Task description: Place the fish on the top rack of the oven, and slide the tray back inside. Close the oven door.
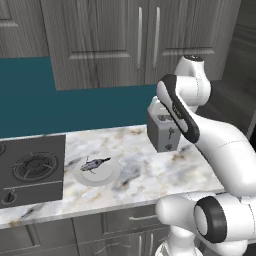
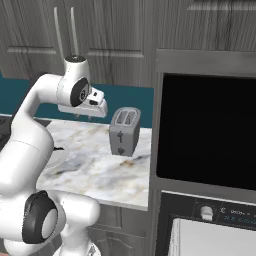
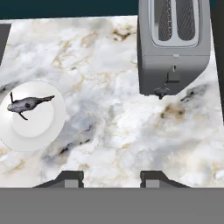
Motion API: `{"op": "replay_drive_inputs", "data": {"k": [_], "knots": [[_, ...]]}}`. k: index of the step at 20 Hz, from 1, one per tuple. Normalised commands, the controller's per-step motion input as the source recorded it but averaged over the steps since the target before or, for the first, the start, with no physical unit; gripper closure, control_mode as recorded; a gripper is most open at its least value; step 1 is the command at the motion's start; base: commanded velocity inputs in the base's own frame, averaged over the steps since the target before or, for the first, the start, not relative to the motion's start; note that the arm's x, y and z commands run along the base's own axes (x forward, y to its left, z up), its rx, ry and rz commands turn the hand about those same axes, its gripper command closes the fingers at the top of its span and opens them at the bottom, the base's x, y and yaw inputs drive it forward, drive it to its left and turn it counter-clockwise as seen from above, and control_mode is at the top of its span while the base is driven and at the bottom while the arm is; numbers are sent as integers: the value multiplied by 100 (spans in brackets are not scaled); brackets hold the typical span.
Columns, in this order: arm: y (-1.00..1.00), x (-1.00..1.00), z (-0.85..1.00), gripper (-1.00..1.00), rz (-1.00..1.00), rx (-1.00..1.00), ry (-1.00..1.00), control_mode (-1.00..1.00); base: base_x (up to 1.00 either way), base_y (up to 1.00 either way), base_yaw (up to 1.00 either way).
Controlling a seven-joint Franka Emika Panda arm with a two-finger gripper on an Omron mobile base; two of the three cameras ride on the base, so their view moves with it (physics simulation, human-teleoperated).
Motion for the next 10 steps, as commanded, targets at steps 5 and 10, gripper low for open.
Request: {"op": "replay_drive_inputs", "data": {"k": [5, 10], "knots": [[16, -31, -23, -100, 0, 0, 0, -100, 0, 0, 0], [47, -21, -48, -100, 0, 0, 1, -100, 0, 0, 0]]}}
